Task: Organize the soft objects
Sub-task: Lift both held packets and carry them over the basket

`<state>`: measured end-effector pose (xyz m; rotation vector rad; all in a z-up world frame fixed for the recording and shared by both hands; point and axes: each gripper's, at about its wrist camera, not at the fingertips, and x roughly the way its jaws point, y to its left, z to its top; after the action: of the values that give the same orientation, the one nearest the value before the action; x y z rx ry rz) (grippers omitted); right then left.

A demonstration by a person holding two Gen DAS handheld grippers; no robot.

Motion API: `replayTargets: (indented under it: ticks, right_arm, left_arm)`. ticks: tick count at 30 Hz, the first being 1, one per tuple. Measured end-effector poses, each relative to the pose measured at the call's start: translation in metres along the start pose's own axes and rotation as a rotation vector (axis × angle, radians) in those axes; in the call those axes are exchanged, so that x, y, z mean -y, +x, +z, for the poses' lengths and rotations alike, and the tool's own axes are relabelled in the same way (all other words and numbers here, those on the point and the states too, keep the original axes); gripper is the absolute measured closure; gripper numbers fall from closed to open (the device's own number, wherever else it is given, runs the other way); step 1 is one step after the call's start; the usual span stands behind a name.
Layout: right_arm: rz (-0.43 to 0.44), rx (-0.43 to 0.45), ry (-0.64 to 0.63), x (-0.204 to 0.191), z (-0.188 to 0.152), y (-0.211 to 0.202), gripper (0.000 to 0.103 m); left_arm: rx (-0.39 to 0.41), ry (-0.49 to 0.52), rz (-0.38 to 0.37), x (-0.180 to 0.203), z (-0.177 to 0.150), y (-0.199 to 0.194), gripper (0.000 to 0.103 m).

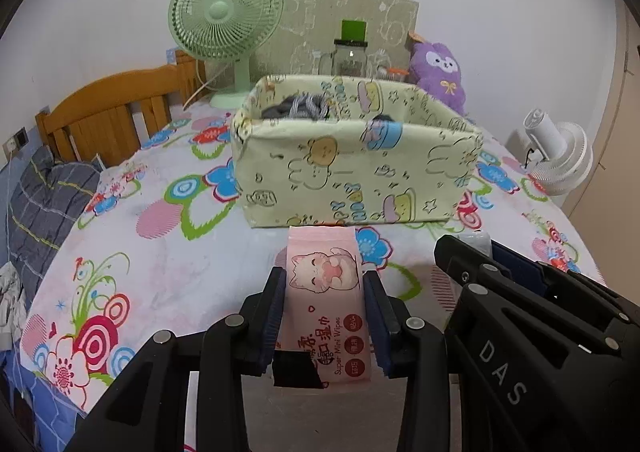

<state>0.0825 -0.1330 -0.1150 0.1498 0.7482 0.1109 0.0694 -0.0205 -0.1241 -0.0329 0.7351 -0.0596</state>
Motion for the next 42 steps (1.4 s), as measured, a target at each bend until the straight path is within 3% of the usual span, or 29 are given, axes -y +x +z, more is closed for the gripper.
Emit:
replayTargets:
  ticks: [20,42]
  right_arm:
    - [0.029,0.127,-0.012,0.007,0.028,-0.059,0.073]
    - [0.062,0.195,-0.035,0.002,0.065,-0.091,0.073]
  left_arm:
    - [0.105,0.01,-0.026,0.02,0.03,-0.047,0.064]
    - [0.174,0.005,-0.028,0.023,0.065,-0.077,0.064]
